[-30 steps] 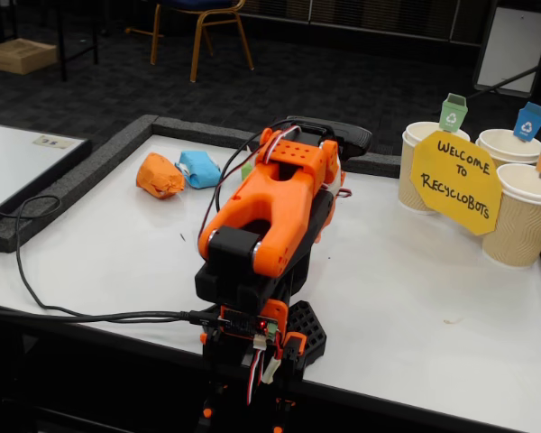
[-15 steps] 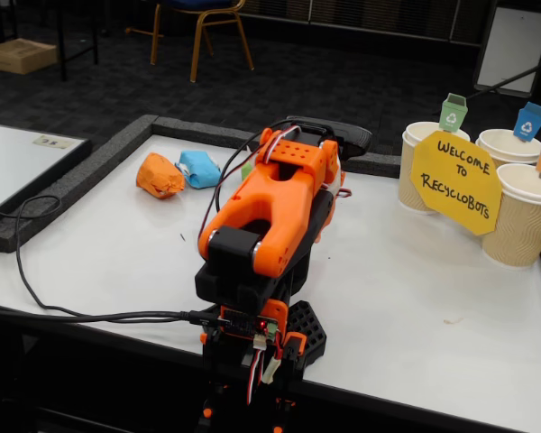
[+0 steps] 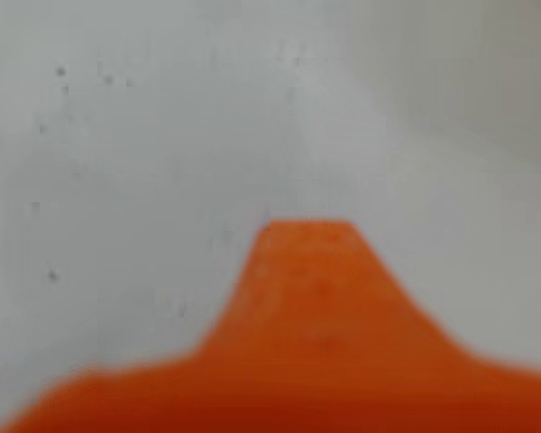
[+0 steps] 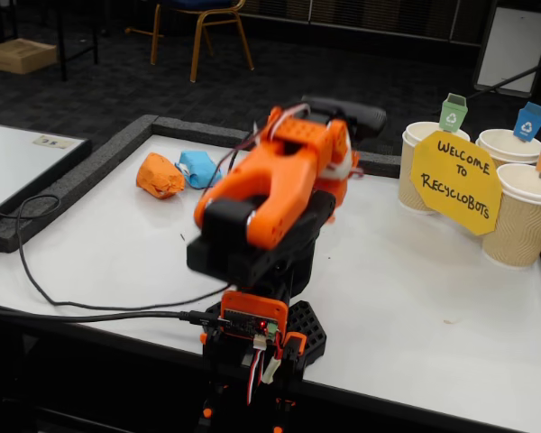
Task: Sort rubbish by color.
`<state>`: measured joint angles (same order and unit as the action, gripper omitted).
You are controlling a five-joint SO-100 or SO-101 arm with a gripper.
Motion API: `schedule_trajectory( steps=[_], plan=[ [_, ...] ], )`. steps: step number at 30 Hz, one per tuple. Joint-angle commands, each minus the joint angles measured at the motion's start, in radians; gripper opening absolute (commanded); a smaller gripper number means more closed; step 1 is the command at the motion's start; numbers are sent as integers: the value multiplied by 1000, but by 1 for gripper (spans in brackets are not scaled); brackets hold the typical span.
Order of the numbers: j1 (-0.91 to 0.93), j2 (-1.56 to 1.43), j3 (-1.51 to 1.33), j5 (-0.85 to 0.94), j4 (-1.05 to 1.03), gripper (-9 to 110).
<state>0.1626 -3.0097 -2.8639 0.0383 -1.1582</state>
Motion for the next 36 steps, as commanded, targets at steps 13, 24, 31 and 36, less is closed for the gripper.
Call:
schedule_trajectory(
  steps=[13,24,31,36],
  plan=[
    [-225,385,738,-5,-112,9],
    [-629,482,868,-5,-213,10],
    [-799,492,897,-5,-261,9],
    [-818,495,902,-5,-264,10]
  ],
)
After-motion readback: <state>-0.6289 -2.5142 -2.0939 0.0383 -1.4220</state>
